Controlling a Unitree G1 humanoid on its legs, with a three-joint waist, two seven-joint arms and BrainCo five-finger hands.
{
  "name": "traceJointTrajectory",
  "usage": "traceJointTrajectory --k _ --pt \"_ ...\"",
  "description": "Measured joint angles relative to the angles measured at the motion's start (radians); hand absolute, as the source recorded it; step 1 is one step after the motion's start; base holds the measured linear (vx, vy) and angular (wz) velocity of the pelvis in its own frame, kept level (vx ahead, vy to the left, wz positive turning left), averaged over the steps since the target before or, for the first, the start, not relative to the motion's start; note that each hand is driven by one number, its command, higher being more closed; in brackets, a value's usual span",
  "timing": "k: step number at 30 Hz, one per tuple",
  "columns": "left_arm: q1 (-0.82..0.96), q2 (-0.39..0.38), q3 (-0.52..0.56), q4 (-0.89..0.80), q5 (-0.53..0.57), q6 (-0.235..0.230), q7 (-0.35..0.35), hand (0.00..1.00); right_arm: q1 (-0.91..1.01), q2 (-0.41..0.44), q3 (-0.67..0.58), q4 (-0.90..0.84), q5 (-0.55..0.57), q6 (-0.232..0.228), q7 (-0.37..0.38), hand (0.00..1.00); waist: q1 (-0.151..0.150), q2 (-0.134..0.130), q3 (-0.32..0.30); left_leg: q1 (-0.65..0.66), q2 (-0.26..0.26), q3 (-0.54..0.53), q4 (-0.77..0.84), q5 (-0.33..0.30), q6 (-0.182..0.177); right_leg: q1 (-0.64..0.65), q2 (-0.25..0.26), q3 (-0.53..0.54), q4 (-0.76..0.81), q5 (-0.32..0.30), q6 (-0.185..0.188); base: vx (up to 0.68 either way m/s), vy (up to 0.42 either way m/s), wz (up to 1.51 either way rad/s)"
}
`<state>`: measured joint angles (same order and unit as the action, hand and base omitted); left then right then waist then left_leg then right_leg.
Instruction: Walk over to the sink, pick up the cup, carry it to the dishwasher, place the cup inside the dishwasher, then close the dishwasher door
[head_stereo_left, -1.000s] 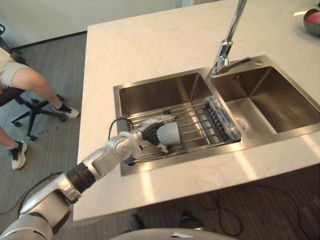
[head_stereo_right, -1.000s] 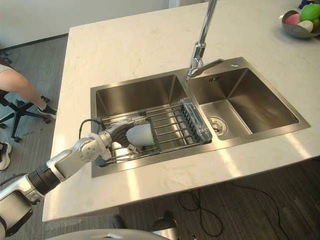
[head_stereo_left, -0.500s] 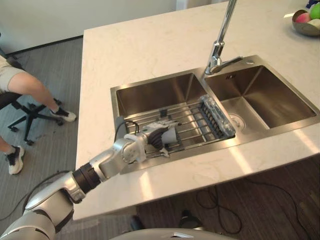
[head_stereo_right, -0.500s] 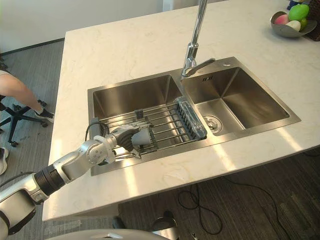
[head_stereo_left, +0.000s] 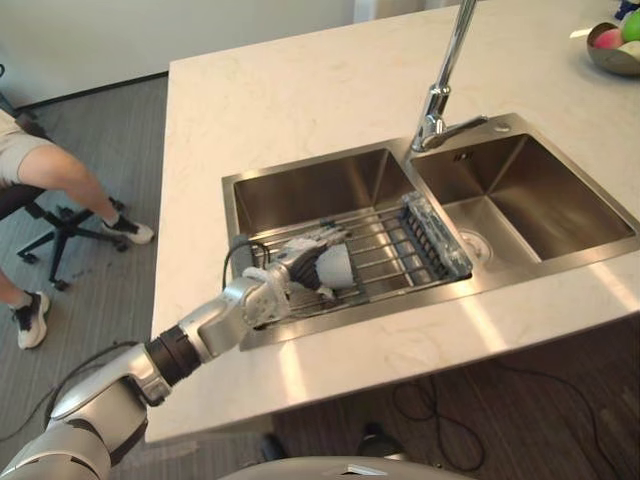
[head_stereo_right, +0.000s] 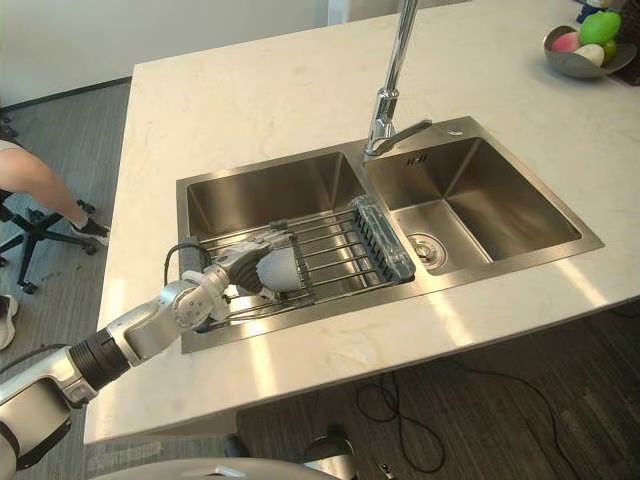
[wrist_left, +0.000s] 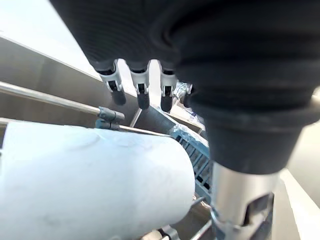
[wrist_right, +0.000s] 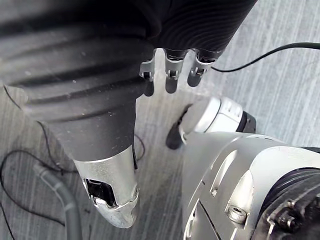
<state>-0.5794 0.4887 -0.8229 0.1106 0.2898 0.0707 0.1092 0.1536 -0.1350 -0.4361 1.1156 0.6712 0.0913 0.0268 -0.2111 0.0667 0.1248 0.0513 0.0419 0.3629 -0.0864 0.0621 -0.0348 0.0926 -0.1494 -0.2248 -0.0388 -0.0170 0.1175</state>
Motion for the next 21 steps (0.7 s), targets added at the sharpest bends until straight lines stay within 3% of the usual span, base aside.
traceJointTrajectory --k 7,17,21 --pt "0.004 -0.001 0.048 0.029 -0.002 -0.006 0.034 0.00 0.000 0.000 0.000 0.000 -0.002 0.000 0.017 0.00 -0.003 -0.001 0.000 0.004 0.001 0.001 0.000 -0.004 -0.005 0.009 0.002 -0.002 -0.009 0.000 0.000 0.00 0.000 0.00" --pt "0.026 -0.039 0.052 0.079 0.000 -0.035 -0.072 0.00 0.001 0.003 -0.003 -0.001 -0.010 -0.001 0.030 0.00 -0.009 -0.008 0.004 0.020 0.003 0.021 0.000 -0.014 -0.009 0.014 0.009 0.019 -0.012 -0.002 -0.004 0.01 -0.004 -0.05" --pt "0.028 -0.039 0.035 0.085 0.001 -0.035 -0.080 0.00 0.003 0.005 -0.003 0.000 -0.010 -0.001 0.029 0.00 -0.018 -0.009 0.004 0.023 0.002 0.023 0.000 -0.016 -0.009 0.015 0.009 0.021 -0.012 -0.003 -0.005 0.00 -0.003 -0.04"
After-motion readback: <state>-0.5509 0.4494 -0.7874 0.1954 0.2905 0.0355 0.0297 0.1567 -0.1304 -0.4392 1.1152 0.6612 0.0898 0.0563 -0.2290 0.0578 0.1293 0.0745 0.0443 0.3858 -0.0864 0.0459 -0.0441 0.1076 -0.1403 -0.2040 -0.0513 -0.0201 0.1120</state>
